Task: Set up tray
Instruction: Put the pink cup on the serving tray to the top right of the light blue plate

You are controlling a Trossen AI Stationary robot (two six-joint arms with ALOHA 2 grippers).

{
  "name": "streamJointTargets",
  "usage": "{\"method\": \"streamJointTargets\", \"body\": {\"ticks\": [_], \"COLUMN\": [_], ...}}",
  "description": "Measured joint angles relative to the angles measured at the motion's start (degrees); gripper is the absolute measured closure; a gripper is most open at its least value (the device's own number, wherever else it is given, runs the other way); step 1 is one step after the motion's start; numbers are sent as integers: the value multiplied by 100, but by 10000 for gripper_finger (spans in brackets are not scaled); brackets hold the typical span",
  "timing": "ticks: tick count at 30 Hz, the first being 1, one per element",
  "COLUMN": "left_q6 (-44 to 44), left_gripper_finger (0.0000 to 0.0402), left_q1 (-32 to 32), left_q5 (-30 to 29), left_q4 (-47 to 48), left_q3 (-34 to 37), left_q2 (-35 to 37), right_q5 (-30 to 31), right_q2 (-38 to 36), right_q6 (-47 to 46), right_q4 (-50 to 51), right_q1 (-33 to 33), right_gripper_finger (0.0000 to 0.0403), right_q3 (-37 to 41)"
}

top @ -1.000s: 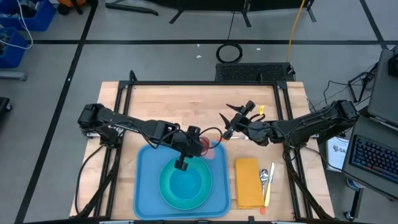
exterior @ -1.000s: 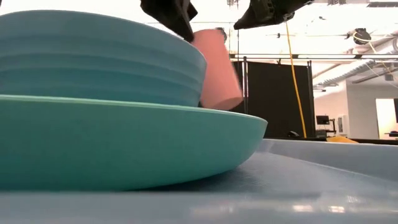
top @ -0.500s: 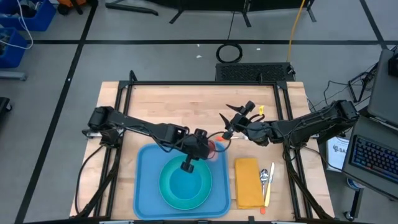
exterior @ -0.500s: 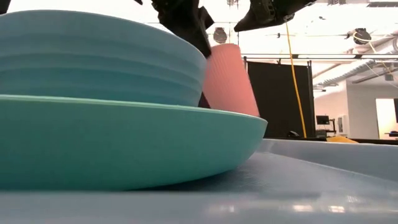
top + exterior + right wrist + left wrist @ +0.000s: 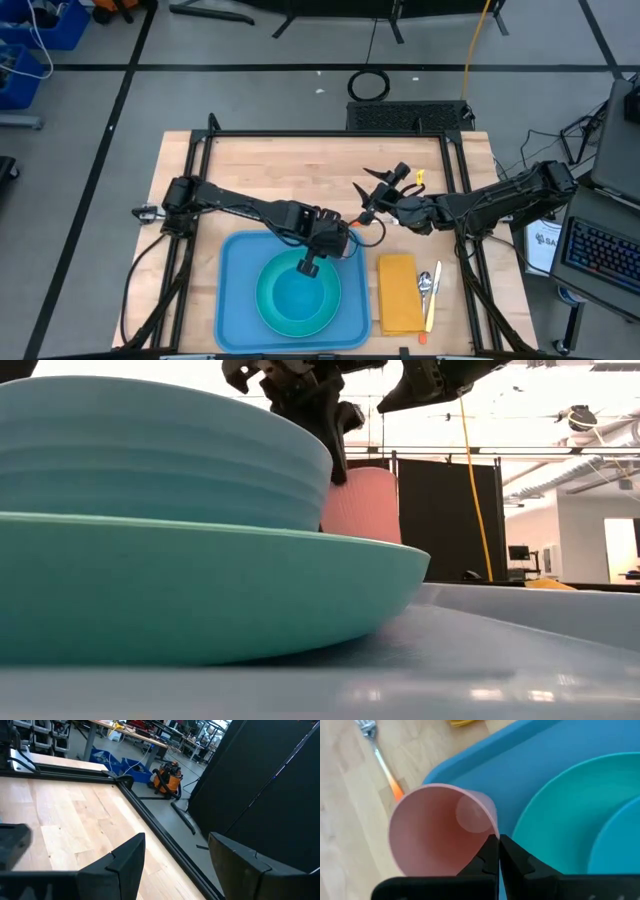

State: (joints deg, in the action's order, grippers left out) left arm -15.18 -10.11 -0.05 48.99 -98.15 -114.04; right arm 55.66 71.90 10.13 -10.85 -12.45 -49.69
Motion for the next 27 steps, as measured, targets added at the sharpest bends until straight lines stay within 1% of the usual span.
{"method": "streamJointTargets", "body": {"ticks": [3, 7, 9, 12, 16, 20, 27], "left_q6": [-22, -62, -83, -85, -85, -122, -124], "left_gripper_finger": [401, 401, 401, 401, 401, 401, 401], "left_q1": [20, 31, 35, 48, 76, 76, 76], "left_q5": [7, 240, 260, 173, 297, 250, 282], "left_q4": [-53, -64, -69, -108, -121, -157, -205], "left_q3": [0, 0, 0, 0, 1, 2, 2], "left_q2": [0, 0, 0, 0, 0, 0, -69], "right_q5": [0, 0, -1, -4, -7, -15, -20], "right_q2": [0, 0, 0, 0, 0, 0, 0], "right_q6": [0, -2, -2, 6, 257, 447, 557], "right_q4": [0, 1, -51, -272, -769, -1136, -1380], "right_q1": [0, 8, 17, 55, 156, 237, 272], "right_gripper_finger": [193, 193, 193, 193, 193, 193, 193], "right_q3": [0, 0, 24, 154, 409, 584, 654]}}
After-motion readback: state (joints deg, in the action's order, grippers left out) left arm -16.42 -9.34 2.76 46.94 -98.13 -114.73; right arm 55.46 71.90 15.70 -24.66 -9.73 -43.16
